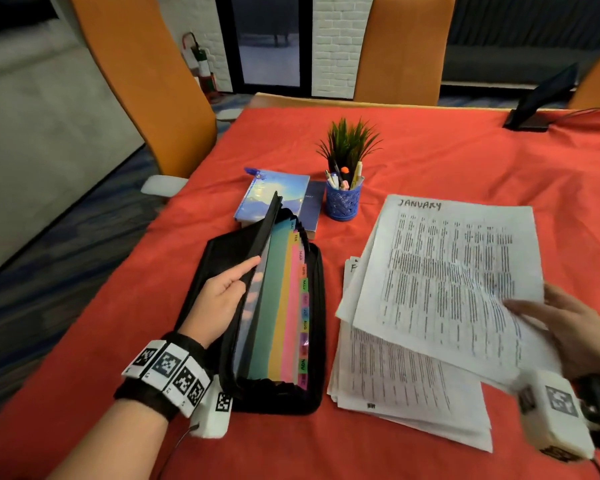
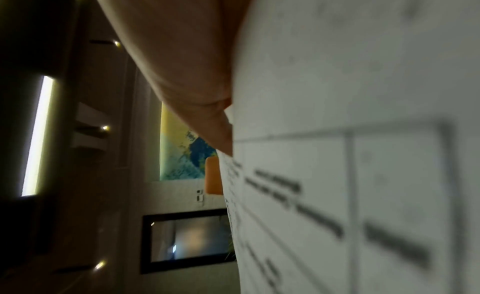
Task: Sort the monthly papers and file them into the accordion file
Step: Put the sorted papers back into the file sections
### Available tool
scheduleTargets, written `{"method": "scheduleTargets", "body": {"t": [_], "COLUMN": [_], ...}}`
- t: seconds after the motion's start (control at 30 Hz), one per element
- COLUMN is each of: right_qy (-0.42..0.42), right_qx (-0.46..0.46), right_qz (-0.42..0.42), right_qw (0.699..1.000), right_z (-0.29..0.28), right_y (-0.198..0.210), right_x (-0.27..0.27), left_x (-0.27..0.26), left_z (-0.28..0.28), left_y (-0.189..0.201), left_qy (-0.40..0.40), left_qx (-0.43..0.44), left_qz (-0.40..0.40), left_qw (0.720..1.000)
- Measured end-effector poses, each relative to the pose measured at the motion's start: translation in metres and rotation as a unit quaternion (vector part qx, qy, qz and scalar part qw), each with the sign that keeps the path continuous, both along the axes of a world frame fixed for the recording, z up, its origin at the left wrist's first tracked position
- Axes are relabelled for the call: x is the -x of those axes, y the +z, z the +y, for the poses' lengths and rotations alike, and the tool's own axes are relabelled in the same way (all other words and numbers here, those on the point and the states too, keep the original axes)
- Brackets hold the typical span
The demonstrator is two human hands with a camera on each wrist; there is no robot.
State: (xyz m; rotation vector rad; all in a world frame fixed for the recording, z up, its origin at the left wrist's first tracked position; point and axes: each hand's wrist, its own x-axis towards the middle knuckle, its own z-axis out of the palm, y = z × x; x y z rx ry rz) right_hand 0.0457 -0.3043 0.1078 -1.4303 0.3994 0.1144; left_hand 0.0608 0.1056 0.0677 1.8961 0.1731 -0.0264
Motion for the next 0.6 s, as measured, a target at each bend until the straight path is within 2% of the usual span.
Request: {"method": "scheduleTargets", "body": {"t": [0.13,0.27,0.43,0.6], "right_qy": [0.063,0.142,0.173,0.175], "right_qx": [-0.014,0.016,0.110,0.238], "right_qz": [-0.020,0.006,0.020,-0.017], "right_qw": [0.998,0.990,0.978,0.955], "right_z": [0.029,0.065,0.093,0.101], "right_y": [0.021,0.014,-0.008,0.007], "right_x": [-0.016,-0.027,-0.040,-0.063], "left_x": [0.002,0.003,-0.002,-0.013], "left_z": [-0.003,-0.006,-0.008,0.001], "left_y": [0.009,0.013,0.011,-0.014], "left_qy": [-0.019,-0.026,-0.056,-0.061], "left_qx": [-0.010,0.008,-0.004,-0.040], "left_qz": [-0.012,-0.007,-0.012,0.009], "left_qw": [1.000,1.000,0.998,0.997]}}
